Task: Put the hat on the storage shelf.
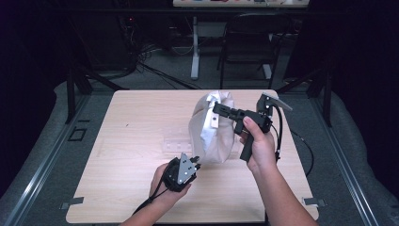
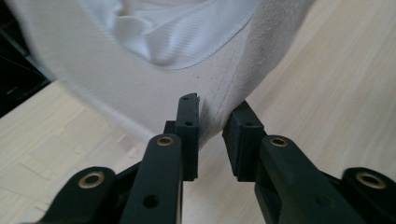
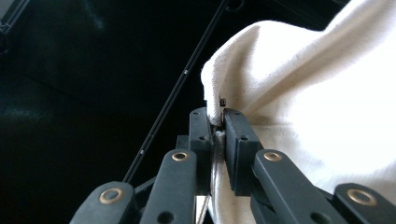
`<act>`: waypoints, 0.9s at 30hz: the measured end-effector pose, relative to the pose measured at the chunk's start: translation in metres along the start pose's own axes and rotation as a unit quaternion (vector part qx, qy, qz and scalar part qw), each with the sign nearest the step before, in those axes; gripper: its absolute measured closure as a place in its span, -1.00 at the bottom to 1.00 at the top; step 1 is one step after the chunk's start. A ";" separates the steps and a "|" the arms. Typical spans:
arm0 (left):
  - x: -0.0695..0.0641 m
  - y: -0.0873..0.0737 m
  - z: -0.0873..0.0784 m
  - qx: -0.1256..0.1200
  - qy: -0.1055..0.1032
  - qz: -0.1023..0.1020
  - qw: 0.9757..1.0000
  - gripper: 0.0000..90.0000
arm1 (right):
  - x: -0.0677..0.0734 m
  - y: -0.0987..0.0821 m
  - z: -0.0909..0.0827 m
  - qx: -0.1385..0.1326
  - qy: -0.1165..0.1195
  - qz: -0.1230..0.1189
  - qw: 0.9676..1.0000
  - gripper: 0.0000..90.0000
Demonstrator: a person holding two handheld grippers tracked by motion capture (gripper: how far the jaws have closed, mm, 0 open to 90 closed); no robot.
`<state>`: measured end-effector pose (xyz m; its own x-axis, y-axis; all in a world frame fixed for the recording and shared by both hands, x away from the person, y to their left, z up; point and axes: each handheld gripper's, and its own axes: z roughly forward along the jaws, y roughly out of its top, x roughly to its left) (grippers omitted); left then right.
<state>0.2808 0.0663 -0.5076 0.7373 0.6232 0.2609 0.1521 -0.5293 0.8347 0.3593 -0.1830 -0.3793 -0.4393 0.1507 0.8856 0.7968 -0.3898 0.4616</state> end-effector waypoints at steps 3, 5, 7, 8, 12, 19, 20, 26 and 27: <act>0.007 0.000 -0.002 -0.008 -0.005 -0.010 1.000 0.77 | -0.001 0.000 0.001 -0.002 -0.002 0.003 1.000 0.84; 0.010 0.001 -0.002 -0.011 -0.006 -0.013 1.000 0.79 | -0.002 0.001 0.002 0.000 -0.004 0.002 1.000 0.84; 0.014 0.001 -0.001 -0.014 -0.010 -0.018 1.000 0.82 | -0.003 0.001 0.004 0.004 -0.007 0.004 1.000 0.84; 0.018 0.001 -0.001 -0.018 -0.018 -0.027 0.999 0.83 | -0.004 0.001 0.005 0.009 -0.010 0.001 1.000 0.84; 0.035 0.000 0.003 -0.034 -0.048 -0.072 0.996 0.85 | -0.007 -0.002 0.010 0.017 -0.029 -0.012 0.999 0.84; 0.051 0.003 0.008 -0.049 -0.063 -0.102 0.992 0.85 | -0.012 -0.001 0.013 0.020 -0.035 -0.012 0.999 0.84; 0.055 0.005 0.011 -0.052 -0.069 -0.112 0.990 0.86 | -0.013 -0.002 0.015 0.019 -0.036 -0.011 0.999 0.84; 0.061 0.009 0.019 -0.056 -0.075 -0.125 0.988 0.86 | -0.017 -0.002 0.019 0.025 -0.045 -0.009 0.999 0.84; 0.062 0.008 0.021 -0.057 -0.079 -0.130 0.987 0.86 | -0.018 -0.001 0.019 0.026 -0.046 -0.010 0.999 0.84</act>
<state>0.3420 0.0884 -0.4948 0.7781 0.6269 -0.0405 0.2815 -0.2904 0.9146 0.3742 -0.1676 -0.3949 -0.4170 0.2413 0.8763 0.8097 -0.3393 0.4787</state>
